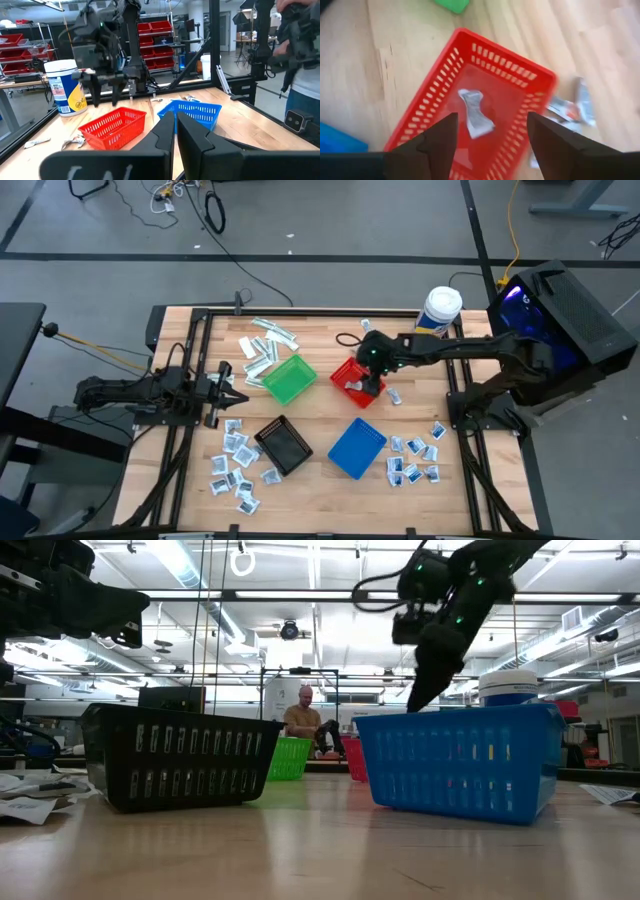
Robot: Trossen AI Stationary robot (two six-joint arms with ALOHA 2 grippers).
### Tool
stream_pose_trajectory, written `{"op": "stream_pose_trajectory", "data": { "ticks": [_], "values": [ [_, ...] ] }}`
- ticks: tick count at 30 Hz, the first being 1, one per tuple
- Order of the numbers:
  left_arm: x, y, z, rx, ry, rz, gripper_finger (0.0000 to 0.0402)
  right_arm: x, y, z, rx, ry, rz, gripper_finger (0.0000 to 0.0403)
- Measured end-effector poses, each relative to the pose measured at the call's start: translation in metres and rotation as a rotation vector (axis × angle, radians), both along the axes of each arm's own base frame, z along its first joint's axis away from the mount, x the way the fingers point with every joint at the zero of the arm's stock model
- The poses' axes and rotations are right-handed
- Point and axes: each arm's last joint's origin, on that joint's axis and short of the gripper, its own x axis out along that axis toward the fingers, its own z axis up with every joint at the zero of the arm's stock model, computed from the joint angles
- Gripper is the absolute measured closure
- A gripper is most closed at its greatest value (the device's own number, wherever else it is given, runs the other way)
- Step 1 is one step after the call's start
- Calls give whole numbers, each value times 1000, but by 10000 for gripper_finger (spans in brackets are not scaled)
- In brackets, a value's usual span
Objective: Pick & Place First Aid Supplies
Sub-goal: Put the orange ointment pack into the red bin
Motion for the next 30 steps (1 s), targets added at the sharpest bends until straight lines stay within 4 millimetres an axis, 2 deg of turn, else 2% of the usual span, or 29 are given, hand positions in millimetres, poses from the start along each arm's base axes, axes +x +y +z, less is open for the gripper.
{"op": "stream_pose_trajectory", "data": {
  "ticks": [5, 11, 21, 30],
  "values": [
    [0, 0, 0, 0, 0, 0, 376, -19, 4, 15, -27, 43, 1, 168],
    [0, 0, 0, 0, 0, 0, 376, -35, 7, 21, -34, 115, -65, 168],
    [0, 0, 0, 0, 0, 1, 376, -48, 11, 25, 13, 158, -132, 168],
    [0, 0, 0, 0, 0, 0, 376, -58, 24, 21, 85, 276, -211, 168]
  ]
}}
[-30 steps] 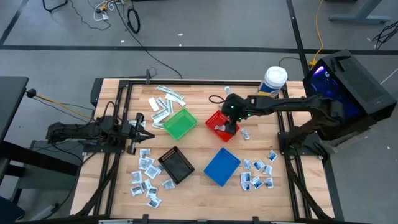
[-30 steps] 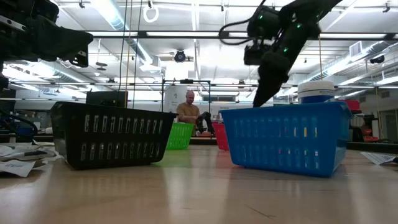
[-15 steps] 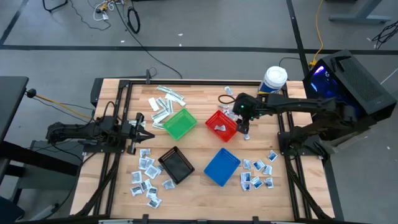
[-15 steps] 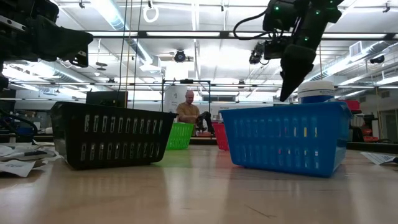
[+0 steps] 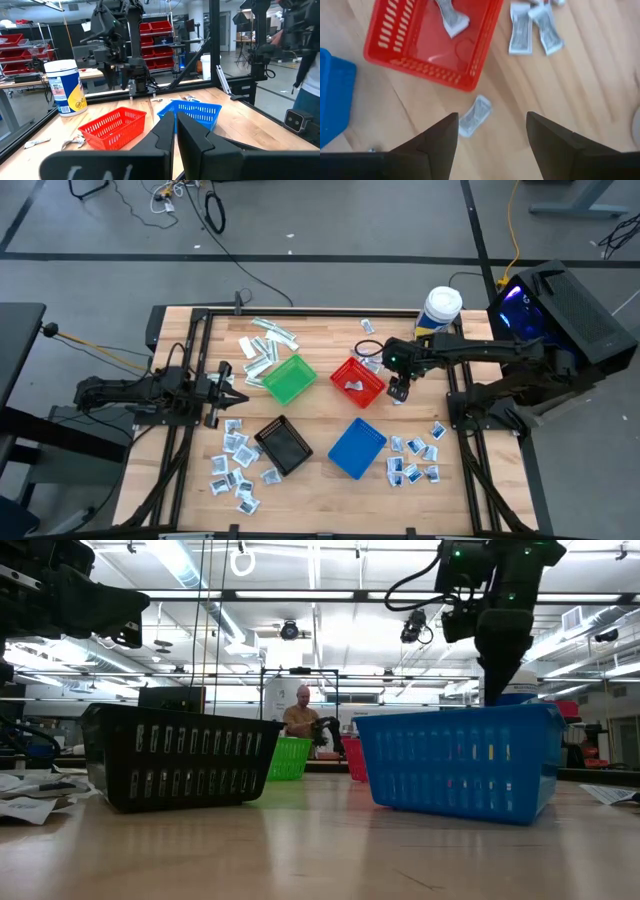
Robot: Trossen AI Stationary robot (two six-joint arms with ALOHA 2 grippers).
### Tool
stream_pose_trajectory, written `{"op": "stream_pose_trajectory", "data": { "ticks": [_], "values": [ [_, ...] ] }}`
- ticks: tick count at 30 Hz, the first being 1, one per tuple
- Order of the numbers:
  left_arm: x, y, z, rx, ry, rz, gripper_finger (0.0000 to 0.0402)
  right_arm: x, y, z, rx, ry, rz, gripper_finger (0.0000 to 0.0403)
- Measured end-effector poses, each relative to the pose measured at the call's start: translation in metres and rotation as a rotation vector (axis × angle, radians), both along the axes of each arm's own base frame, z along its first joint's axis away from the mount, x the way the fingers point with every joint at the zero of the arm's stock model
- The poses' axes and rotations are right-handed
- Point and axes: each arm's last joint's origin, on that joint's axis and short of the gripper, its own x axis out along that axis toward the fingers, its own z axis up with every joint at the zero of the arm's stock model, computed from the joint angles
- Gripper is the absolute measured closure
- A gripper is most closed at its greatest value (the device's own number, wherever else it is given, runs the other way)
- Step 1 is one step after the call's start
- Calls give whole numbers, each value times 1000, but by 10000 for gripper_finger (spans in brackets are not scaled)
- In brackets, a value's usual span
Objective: Pick & Place First Aid Supplies
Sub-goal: Put the orange ointment pack into the red bin
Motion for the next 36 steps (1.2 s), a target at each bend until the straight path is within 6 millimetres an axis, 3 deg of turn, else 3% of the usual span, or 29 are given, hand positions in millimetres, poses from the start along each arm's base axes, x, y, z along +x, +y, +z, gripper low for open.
{"op": "stream_pose_trajectory", "data": {
  "ticks": [15, 36],
  "values": [
    [0, 0, 0, 0, 0, 0, 376, -4, 25, -3, 54, 49, -95, 168],
    [0, 0, 0, 0, 1, 0, 376, -29, 60, -33, 54, -65, -330, 168]
  ]
}}
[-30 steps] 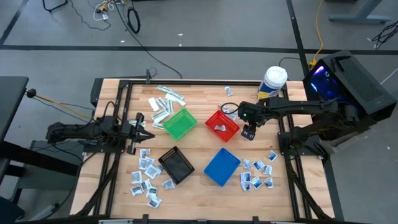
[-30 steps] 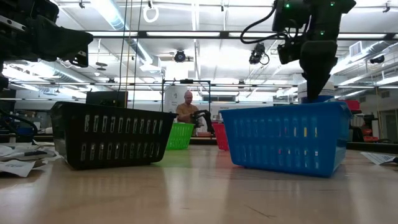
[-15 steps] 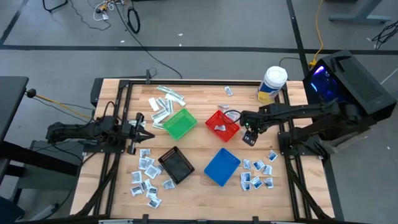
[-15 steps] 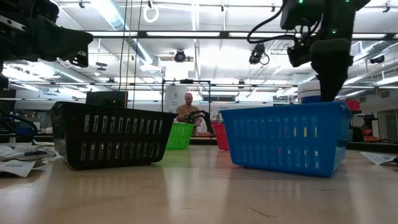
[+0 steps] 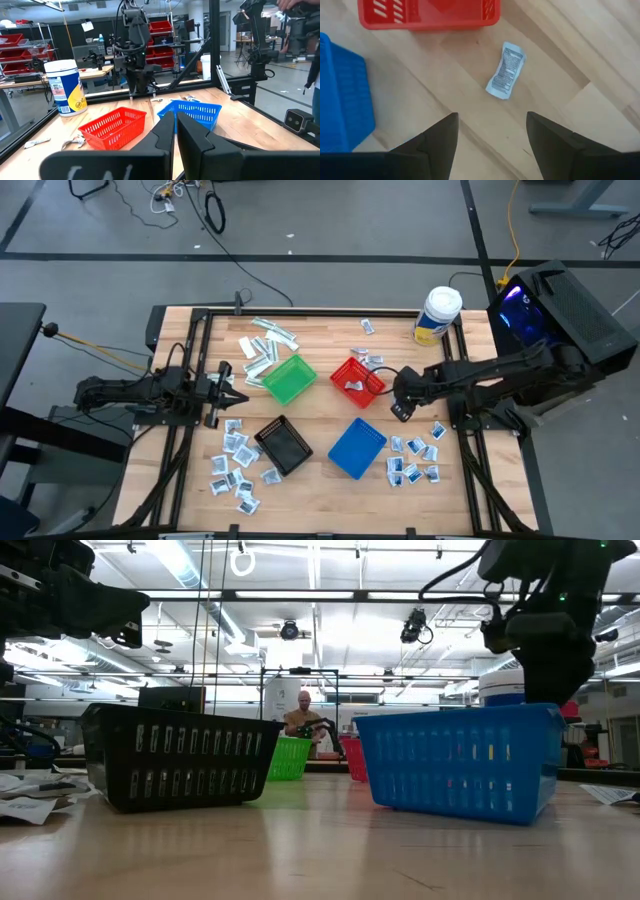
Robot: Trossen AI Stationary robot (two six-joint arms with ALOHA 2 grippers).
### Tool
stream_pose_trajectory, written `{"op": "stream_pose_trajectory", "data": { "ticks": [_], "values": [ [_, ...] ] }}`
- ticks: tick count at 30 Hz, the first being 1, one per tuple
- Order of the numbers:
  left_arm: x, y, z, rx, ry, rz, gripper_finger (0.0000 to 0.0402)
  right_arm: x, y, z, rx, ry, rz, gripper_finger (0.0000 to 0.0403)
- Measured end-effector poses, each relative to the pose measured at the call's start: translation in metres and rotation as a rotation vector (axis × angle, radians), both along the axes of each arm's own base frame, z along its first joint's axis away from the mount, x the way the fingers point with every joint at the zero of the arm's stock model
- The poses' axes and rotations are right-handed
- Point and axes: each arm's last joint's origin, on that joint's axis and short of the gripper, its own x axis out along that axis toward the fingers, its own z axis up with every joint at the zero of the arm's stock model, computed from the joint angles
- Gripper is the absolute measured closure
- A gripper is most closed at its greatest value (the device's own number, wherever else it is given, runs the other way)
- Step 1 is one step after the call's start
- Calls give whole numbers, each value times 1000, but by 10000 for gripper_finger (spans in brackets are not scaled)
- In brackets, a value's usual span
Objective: Pick & Place First Aid Supplies
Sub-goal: Put the orange ointment pack into the red bin
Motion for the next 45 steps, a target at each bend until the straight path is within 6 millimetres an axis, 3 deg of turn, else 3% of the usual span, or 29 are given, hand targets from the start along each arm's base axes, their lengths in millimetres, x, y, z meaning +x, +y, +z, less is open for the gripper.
{"op": "stream_pose_trajectory", "data": {
  "ticks": [9, 22, 28, 45],
  "values": [
    [0, 0, 0, 0, -1, 0, 376, 7, -1, -9, -99, 6, -70, 168],
    [0, 0, 0, 0, -1, 0, 376, 24, 12, -27, -84, -3, -116, 168],
    [0, 0, 0, 0, 0, 0, 376, 24, 15, -31, -147, -27, -149, 168],
    [0, 0, 0, 0, -1, 0, 376, 7, 19, -73, -173, -124, -188, 156]
  ]
}}
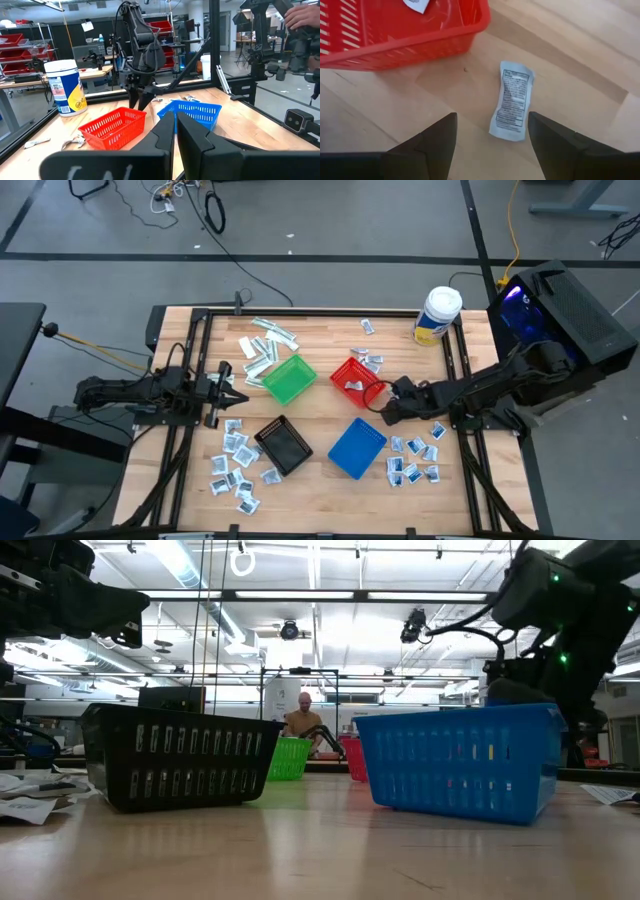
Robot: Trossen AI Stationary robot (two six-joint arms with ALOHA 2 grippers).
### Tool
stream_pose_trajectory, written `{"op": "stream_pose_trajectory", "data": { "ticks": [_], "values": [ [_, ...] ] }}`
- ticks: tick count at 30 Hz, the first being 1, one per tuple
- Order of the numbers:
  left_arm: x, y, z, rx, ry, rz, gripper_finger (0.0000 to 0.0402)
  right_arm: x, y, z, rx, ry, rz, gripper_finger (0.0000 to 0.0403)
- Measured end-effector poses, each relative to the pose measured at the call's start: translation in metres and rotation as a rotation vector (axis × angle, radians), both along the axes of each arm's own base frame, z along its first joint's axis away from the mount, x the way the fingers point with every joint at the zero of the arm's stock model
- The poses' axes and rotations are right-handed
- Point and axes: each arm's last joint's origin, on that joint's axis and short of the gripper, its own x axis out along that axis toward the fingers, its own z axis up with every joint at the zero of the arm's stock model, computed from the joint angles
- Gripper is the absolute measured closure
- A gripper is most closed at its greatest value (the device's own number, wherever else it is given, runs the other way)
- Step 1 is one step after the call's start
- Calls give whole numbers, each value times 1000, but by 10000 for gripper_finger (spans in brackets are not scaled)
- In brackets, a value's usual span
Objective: Pick & Place First Aid Supplies
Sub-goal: Put the orange ointment pack into the red bin
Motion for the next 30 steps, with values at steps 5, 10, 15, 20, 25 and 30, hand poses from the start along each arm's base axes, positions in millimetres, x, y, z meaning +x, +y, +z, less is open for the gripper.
{"op": "stream_pose_trajectory", "data": {
  "ticks": [5, 10, 15, 20, 25, 30],
  "values": [
    [0, 0, 0, 0, 0, 0, 376, -6, -3, -8, 0, 14, -22, 156],
    [0, 0, 0, 0, 0, 0, 376, -10, -7, -16, 1, 0, -32, 156],
    [0, 0, 0, 0, 1, 0, 376, -10, -8, -19, -3, -22, -26, 156],
    [0, 0, 0, 0, 0, 0, 376, -12, -11, -22, -2, -25, -37, 157],
    [0, 0, 0, 0, 0, 0, 376, -13, -11, -23, 0, -16, -31, 180],
    [0, 0, 0, 0, 0, 0, 376, -14, -12, -23, 1, -10, -31, 221]
  ]
}}
